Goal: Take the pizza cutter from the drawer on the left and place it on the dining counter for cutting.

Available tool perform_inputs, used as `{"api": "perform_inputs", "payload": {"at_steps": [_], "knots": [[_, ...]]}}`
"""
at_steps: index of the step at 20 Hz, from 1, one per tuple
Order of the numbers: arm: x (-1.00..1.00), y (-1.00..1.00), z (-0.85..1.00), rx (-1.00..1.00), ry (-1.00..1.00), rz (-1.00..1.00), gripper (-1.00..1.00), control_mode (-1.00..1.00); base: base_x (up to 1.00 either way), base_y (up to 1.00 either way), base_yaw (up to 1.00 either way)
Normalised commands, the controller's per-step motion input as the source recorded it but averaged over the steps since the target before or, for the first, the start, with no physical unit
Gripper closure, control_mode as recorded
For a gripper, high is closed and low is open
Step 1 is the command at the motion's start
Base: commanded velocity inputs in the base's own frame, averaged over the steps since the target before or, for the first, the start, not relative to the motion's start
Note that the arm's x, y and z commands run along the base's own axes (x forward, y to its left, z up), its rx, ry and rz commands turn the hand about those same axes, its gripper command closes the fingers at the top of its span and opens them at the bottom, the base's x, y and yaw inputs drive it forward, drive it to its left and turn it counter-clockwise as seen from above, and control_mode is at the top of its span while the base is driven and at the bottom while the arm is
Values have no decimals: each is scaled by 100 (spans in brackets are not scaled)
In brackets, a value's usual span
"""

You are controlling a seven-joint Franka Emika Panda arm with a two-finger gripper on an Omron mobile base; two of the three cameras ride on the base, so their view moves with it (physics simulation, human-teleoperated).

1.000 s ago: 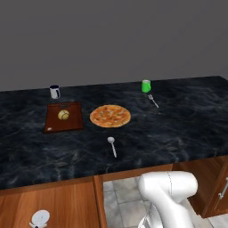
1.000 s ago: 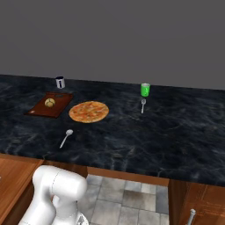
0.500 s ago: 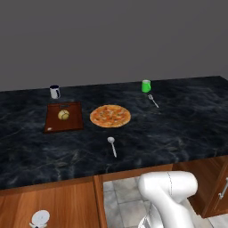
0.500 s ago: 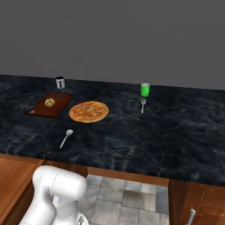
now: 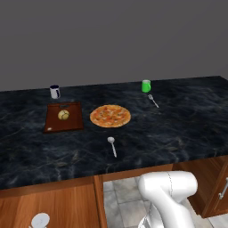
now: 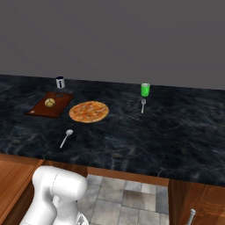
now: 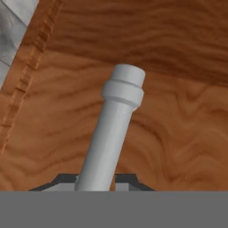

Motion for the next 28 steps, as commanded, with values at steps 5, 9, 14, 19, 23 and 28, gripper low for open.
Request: {"api": "perform_inputs", "payload": {"at_steps": [5, 9, 14, 19, 23, 28], "knots": [[0, 1, 26, 0, 0, 0, -100, -100, 0, 0, 0], [0, 18, 21, 0, 0, 0, -100, -100, 0, 0, 0], [-6, 18, 59, 0, 0, 0, -100, -100, 0, 0, 0], [-35, 9, 94, 0, 0, 0, -100, -100, 0, 0, 0], [-19, 0, 100, 2, 0, 0, -100, -100, 0, 0, 0], [1, 0, 6, 0, -3, 0, -100, -100, 0, 0, 0]]}}
